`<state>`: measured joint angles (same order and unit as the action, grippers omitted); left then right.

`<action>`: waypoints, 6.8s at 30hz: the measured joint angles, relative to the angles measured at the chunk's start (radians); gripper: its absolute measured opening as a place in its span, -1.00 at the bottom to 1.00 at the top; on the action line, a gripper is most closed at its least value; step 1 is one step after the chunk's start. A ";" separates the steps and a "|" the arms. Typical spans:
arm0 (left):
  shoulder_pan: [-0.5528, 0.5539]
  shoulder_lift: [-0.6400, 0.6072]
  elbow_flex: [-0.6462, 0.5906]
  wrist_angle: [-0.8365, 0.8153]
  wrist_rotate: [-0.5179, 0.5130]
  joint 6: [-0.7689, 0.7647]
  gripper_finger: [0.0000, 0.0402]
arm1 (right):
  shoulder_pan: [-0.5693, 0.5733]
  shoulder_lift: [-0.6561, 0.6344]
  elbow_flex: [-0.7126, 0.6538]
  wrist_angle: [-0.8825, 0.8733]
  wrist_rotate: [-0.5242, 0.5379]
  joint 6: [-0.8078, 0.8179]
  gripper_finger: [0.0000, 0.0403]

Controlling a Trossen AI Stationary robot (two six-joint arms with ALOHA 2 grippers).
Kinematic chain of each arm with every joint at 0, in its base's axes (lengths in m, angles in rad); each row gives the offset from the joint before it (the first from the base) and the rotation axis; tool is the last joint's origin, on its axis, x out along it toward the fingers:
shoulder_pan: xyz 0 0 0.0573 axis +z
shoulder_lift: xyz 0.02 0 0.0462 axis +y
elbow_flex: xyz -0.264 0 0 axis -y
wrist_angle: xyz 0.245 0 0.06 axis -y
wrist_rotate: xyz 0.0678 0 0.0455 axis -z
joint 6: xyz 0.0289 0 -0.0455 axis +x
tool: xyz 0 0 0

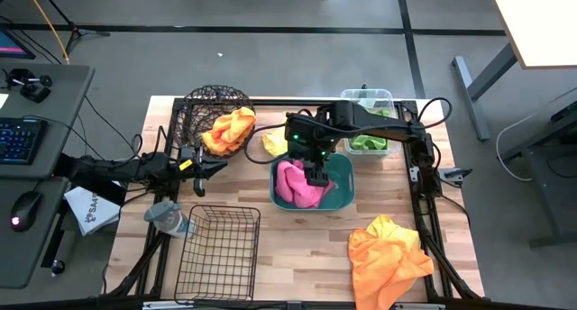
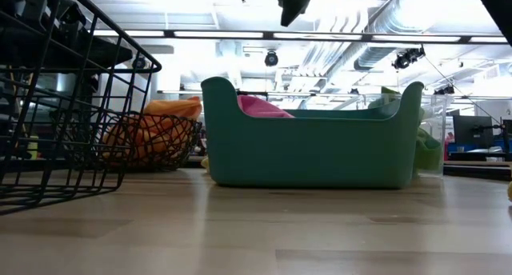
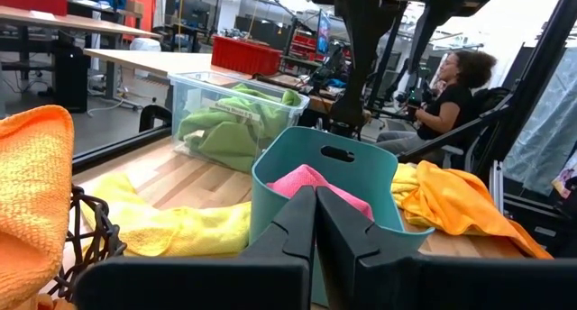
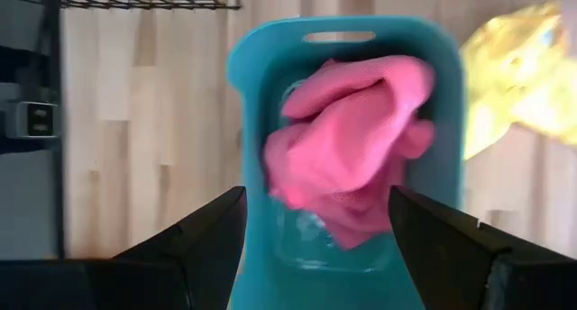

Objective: Sort microfiber towel by color & place in baskets
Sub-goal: Put the orange microfiber cloth into the top black wire basket

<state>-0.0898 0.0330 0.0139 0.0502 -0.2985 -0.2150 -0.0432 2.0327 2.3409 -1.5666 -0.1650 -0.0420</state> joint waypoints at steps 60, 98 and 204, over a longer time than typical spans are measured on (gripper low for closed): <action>0.000 0.000 0.000 0.000 0.000 0.000 -1.00 | -0.202 0.478 0.000 1.248 0.077 0.401 -1.00; 0.000 0.002 0.000 0.000 0.001 0.000 -1.00 | 0.554 -0.586 -1.096 0.288 -0.082 1.317 0.11; 0.000 0.003 0.000 0.000 0.001 0.000 -1.00 | -0.228 0.527 0.006 1.717 -0.230 0.646 -0.17</action>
<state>-0.0895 0.0357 0.0139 0.0502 -0.2978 -0.2150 -0.2715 2.5593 2.3474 0.1500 -0.3948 0.6041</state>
